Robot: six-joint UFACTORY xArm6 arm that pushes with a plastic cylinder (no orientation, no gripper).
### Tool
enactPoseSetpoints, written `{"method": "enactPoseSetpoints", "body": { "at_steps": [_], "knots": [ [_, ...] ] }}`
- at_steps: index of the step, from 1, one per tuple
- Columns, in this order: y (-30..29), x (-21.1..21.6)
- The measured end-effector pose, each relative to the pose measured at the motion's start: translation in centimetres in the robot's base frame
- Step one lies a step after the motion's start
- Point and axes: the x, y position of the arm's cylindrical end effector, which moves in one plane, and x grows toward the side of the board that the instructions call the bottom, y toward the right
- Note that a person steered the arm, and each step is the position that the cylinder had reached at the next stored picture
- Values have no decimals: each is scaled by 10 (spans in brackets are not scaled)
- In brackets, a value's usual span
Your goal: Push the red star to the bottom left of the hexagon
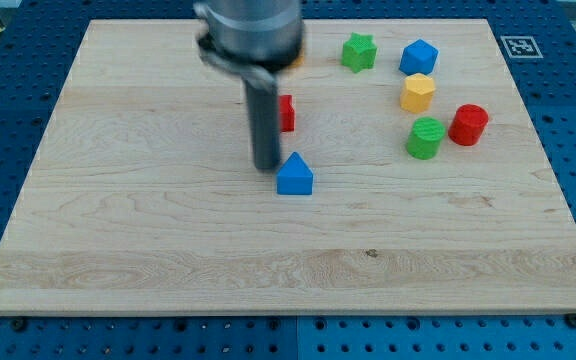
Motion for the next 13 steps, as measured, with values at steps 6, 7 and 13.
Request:
{"method": "enactPoseSetpoints", "body": {
  "at_steps": [6,7,13],
  "knots": [
    [-50,-58],
    [-53,-91],
    [86,-116]
  ]
}}
